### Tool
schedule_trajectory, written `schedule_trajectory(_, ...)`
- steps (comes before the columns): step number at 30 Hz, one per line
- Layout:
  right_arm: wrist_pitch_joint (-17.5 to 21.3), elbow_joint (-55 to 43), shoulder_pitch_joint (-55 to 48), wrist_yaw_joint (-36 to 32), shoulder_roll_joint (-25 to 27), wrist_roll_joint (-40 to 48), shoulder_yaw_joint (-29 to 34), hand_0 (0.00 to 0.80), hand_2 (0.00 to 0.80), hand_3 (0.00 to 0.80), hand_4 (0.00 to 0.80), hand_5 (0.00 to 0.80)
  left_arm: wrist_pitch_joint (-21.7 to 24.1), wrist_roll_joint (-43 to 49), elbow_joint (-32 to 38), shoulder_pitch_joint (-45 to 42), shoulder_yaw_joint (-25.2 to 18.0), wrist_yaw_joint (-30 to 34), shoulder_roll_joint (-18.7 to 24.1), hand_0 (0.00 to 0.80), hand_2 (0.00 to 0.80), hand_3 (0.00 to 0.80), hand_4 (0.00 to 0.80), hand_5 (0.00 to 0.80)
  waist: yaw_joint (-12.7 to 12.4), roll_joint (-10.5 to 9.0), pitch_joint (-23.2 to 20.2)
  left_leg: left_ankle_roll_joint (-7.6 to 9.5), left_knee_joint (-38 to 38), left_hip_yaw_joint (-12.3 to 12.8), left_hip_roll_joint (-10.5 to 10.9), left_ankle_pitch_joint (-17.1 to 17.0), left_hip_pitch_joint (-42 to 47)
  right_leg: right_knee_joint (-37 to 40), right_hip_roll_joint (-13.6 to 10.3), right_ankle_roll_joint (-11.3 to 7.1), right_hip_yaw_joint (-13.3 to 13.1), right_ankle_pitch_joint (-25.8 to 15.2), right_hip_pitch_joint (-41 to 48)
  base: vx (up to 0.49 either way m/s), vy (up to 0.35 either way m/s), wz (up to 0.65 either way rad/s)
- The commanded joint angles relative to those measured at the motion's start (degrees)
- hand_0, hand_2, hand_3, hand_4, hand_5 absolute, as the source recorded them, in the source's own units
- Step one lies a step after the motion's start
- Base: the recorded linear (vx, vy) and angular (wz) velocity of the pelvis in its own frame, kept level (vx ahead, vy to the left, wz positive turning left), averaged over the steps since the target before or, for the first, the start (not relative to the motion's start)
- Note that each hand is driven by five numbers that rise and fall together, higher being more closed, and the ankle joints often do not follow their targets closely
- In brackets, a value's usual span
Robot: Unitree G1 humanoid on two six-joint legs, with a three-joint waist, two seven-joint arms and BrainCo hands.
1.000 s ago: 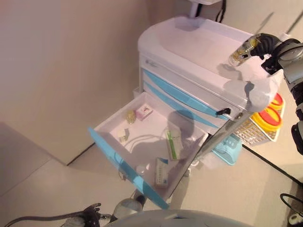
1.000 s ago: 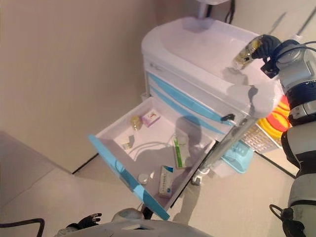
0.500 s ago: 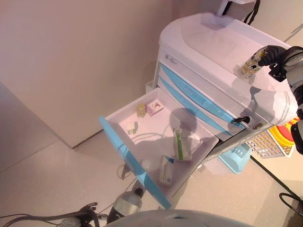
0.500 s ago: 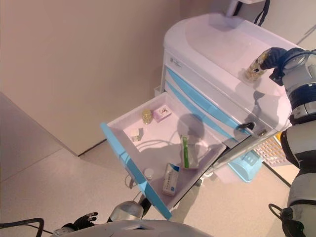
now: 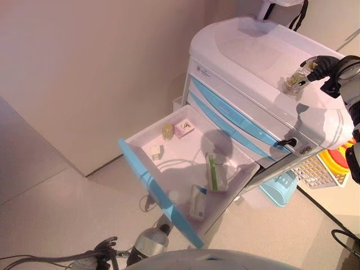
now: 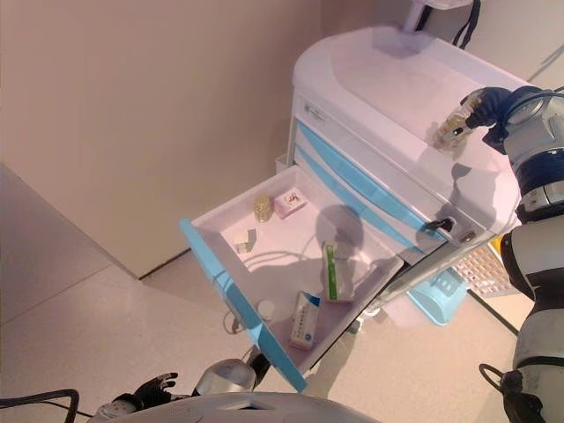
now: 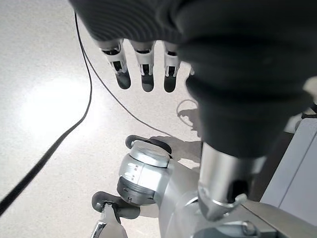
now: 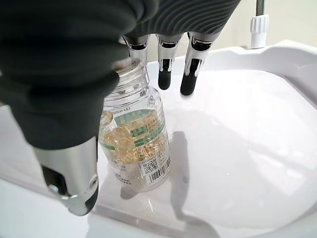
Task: Open the drawer and pick up the medicine
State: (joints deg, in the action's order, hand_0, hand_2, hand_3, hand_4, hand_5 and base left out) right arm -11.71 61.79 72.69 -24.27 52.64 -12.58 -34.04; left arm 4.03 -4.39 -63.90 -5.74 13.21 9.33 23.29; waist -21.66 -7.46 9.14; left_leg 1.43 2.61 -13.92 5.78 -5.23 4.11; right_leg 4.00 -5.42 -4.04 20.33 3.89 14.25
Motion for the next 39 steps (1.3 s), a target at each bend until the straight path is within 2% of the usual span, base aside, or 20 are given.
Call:
schedule_trajectory(1, 2.37, -1.12, 2.9, 4.05, 1.3, -0.34, -3.67, 0.0, 0.0, 0.0, 0.0, 0.0, 0.79, 0.99, 0.38, -2.28, 1.72, 0.42, 2.39, 0.0, 0.0, 0.0, 0.0, 0.0, -0.27, 0.01, -3.73, 1.55, 1.03, 0.53, 0.41, 6.81, 3.69, -5.49, -2.14, -3.04, -3.47, -3.62, -5.08, 0.0, 0.0, 0.0)
schedule_trajectory(7, 2.88, -0.89, 4.03, 7.91, 1.75, 1.38, -3.57, 0.0, 0.0, 0.0, 0.0, 0.0, 0.6, 0.7, 0.11, -2.49, 2.26, 0.29, 2.29, 0.0, 0.0, 0.0, 0.0, 0.0, -0.15, 0.12, -3.76, 1.6, 0.94, 0.64, 0.32, 6.83, 3.81, -5.79, -2.21, -3.05, -3.83, -3.55, -5.23, 0.0, 0.0, 0.0)
schedule_trajectory(14, 4.49, -3.98, 5.18, 18.63, 4.02, 5.6, -2.28, 0.0, 0.0, 0.0, 0.0, 0.0, 0.45, 0.69, -0.09, -2.46, 2.46, 0.17, 2.26, 0.0, 0.0, 0.0, 0.0, 0.0, 0.51, 0.12, -3.97, 1.6, 1.02, 1.1, 0.25, 7.02, 4.08, -5.6, -2.17, -3.3, -4.34, -3.78, -5.29, 0.0, 0.0, 0.0)
schedule_trajectory(25, 4.33, -8.78, 3.4, 18.28, 5.75, 18.04, 1.68, 0.0, 0.0, 0.0, 0.0, 0.0, 0.04, 2.48, 0.14, -2.0, 3.19, 0.52, 1.95, 0.0, 0.0, 0.0, 0.0, 0.0, 2.34, 0.35, -4.45, 1.51, 0.82, 2.71, -0.03, 7.72, 4.36, -5.65, -2.39, -3.43, -5.36, -3.71, -5.64, -0.028, -0.011, -0.02)
schedule_trajectory(33, 3.63, -9.65, -0.74, 19.31, 5.85, 22.38, 6.67, 0.0, 0.0, 0.0, 0.0, 0.0, -0.43, 4.29, 0.12, -0.4, 5.4, 1.26, 1.63, 0.0, 0.0, 0.0, 0.0, 0.0, 5.57, 1.43, -5.04, 1.38, 0.05, 6.44, -0.43, 8.59, 4.04, -5.16, -2.25, -3.49, -8.07, -4.1, -6.63, -0.091, -0.053, -0.18)
schedule_trajectory(39, 4.74, -11.05, -5.57, 25.92, 6.66, 27.25, 11.81, 0.0, 0.0, 0.0, 0.0, 0.0, -0.58, 5.15, 0.38, 1.4, 7.39, 2.04, 1.39, 0.0, 0.0, 0.0, 0.0, 0.0, 8.91, 2.16, -5.59, 0.78, 0.48, 10.28, -1.2, 8.96, 4.37, -2.98, -1.39, -3.51, -10.67, -5.26, -7.02, -0.083, -0.073, -0.32)
